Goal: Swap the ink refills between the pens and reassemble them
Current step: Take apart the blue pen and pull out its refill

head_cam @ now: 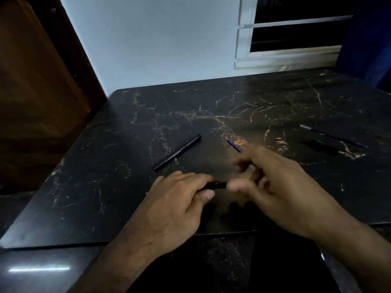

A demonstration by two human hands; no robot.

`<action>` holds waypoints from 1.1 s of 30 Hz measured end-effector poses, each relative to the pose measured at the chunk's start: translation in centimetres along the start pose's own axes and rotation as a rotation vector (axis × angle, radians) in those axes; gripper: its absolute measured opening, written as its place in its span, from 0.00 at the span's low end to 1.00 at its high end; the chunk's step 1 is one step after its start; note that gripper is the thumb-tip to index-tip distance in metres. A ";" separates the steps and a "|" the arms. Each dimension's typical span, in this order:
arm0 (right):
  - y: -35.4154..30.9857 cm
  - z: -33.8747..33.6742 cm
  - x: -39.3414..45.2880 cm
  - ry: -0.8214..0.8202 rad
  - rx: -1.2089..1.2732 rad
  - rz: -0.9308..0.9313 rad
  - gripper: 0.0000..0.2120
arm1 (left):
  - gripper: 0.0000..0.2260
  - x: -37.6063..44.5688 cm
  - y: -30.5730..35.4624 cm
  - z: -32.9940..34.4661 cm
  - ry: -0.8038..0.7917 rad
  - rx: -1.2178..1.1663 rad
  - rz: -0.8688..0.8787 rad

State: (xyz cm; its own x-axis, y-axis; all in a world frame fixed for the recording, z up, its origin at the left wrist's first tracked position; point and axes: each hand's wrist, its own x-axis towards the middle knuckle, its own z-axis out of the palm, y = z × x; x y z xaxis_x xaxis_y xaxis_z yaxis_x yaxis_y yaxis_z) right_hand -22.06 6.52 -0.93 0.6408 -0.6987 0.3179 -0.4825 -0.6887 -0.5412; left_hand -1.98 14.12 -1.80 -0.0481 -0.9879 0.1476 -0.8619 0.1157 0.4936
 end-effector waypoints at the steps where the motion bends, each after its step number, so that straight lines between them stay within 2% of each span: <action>1: -0.1 0.3 0.0 -0.013 -0.022 -0.032 0.14 | 0.12 0.0 0.0 0.0 -0.003 0.000 -0.005; 3: -0.1 0.7 -0.1 -0.040 -0.086 -0.049 0.13 | 0.12 -0.1 -0.1 0.1 -0.008 0.027 -0.002; 5: -0.1 0.8 -0.2 -0.011 -0.074 0.022 0.24 | 0.12 -0.1 -0.2 0.2 0.005 -0.006 -0.008; 6: -0.1 0.7 -0.3 -0.011 -0.052 0.045 0.26 | 0.11 0.0 -0.2 0.1 0.012 -0.028 -0.013; 10: -0.5 1.0 -0.2 -0.042 -0.091 -0.062 0.17 | 0.11 -0.1 -0.2 0.3 0.005 0.016 0.012; 13: -0.4 0.7 -0.1 -0.039 -0.114 -0.040 0.22 | 0.11 -0.1 -0.2 0.3 0.000 0.001 0.020; 17: -0.6 1.1 -0.2 -0.041 -0.134 -0.128 0.16 | 0.12 -0.1 -0.1 0.2 0.003 0.016 0.047; 20: -0.5 1.2 -0.1 -0.002 -0.107 -0.113 0.21 | 0.13 -0.1 0.1 0.2 0.006 0.008 0.076; 23: -0.6 1.0 0.0 0.074 -0.058 -0.098 0.18 | 0.12 0.0 0.2 0.1 0.010 -0.040 0.071; 27: -0.7 1.4 0.0 0.039 -0.078 -0.137 0.15 | 0.15 0.3 0.3 0.1 0.072 0.131 0.112; 31: -0.5 1.2 0.4 -0.021 0.072 -0.005 0.18 | 0.17 0.5 0.4 0.3 0.154 0.214 0.136; 33: 0.2 0.2 0.7 0.025 0.113 0.086 0.23 | 0.15 0.8 0.3 0.6 0.147 0.181 0.091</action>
State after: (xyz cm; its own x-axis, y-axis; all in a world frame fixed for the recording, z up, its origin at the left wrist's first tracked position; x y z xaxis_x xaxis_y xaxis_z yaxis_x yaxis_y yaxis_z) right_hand -21.61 5.89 -0.96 0.5844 -0.7599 0.2849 -0.4638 -0.6008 -0.6511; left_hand -2.53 13.33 -2.04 -0.0674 -0.9471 0.3138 -0.9343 0.1703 0.3132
